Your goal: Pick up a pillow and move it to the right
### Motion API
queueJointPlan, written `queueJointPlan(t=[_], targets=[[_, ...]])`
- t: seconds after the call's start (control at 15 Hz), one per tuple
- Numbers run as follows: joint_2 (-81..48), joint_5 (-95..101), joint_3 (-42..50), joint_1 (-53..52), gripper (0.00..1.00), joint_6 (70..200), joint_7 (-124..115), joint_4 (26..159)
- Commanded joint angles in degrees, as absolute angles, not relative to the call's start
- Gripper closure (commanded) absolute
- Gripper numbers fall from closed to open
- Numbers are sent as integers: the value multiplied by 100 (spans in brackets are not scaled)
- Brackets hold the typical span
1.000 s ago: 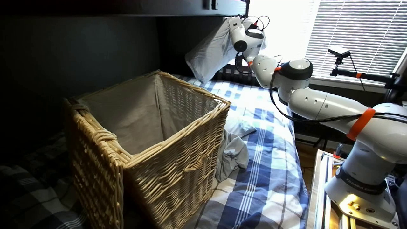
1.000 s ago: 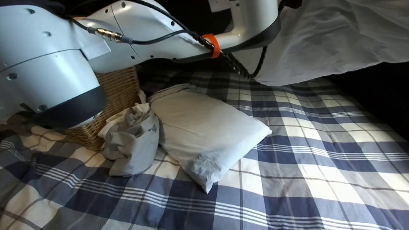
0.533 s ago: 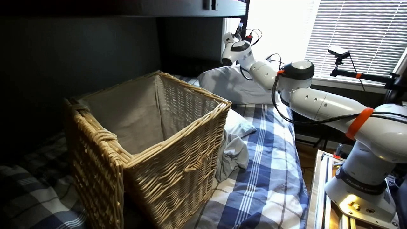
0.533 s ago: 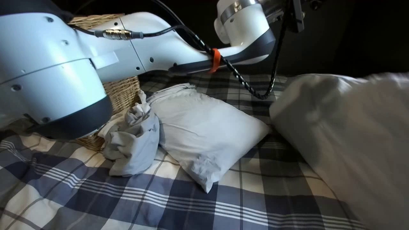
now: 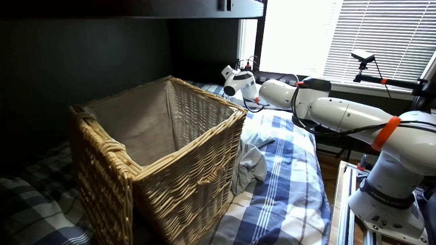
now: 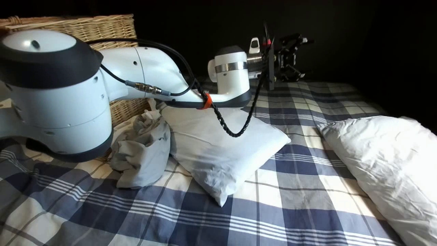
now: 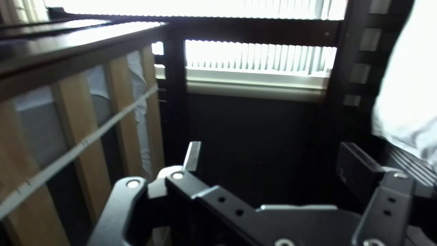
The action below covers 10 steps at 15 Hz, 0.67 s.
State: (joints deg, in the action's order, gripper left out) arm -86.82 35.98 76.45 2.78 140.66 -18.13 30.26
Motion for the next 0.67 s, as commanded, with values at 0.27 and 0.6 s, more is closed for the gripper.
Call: queueJointPlan(t=[0.27, 0.6], targets=[[-8100, 2987, 5848, -227, 0, 14132, 910, 3352], [-7116, 2298, 4486, -128, 0, 14030, 2869, 3615]])
